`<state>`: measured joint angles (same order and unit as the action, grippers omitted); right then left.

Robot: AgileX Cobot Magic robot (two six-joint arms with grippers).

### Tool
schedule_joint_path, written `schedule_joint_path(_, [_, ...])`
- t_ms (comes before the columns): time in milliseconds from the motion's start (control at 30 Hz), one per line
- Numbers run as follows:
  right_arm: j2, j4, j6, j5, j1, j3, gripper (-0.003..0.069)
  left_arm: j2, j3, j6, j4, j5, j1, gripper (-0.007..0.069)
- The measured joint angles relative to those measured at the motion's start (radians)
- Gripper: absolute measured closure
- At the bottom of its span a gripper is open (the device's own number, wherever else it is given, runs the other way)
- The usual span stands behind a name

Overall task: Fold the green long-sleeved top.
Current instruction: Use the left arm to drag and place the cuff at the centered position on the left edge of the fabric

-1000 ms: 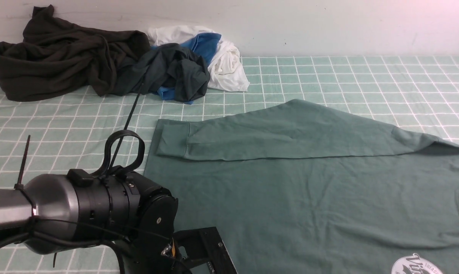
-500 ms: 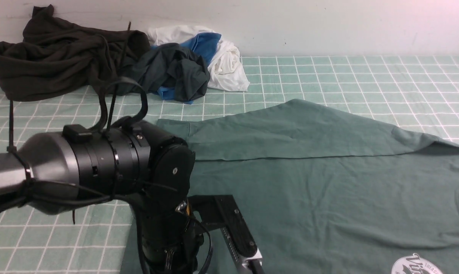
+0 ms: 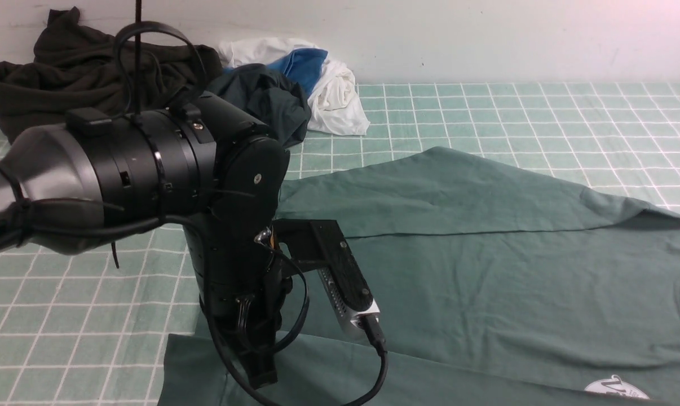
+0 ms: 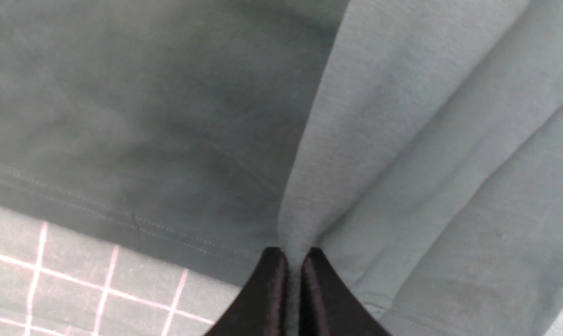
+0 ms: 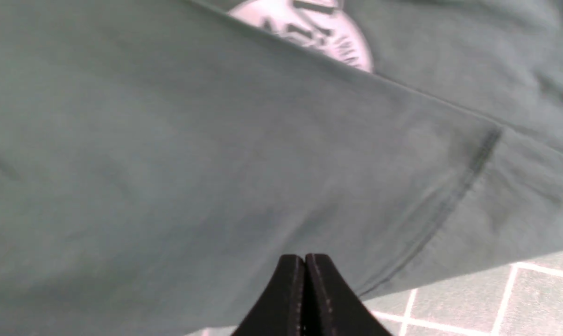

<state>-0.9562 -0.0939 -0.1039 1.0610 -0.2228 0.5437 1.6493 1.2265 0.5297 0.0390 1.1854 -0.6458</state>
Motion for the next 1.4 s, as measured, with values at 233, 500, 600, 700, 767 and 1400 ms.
schedule_joint_path(233, [-0.134, -0.001, -0.039, -0.091, 0.056, 0.000, 0.0564, 0.000, 0.000, 0.000, 0.004, -0.046, 0.007, 0.0618])
schedule_joint_path(500, [-0.151, 0.001, -0.040, -0.134, 0.056, 0.002, 0.0440, 0.001, 0.000, 0.000, 0.043, -0.197, 0.007, 0.0618])
schedule_joint_path(600, [-0.151, 0.002, -0.040, -0.132, 0.056, 0.020, 0.0421, 0.023, 0.009, 0.000, 0.062, -0.221, 0.020, 0.0615])
schedule_joint_path(700, [-0.151, 0.002, -0.040, -0.127, 0.056, 0.035, 0.0417, 0.067, 0.041, -0.001, 0.061, -0.207, 0.046, 0.0614])
schedule_joint_path(767, [-0.151, 0.002, -0.040, -0.124, 0.056, 0.040, 0.0417, 0.110, 0.073, -0.002, 0.055, -0.176, 0.067, 0.0609])
schedule_joint_path(1400, [-0.151, 0.002, -0.040, -0.126, 0.056, 0.041, 0.0417, 0.402, 0.387, -0.071, 0.027, -0.016, 0.159, 0.0470])
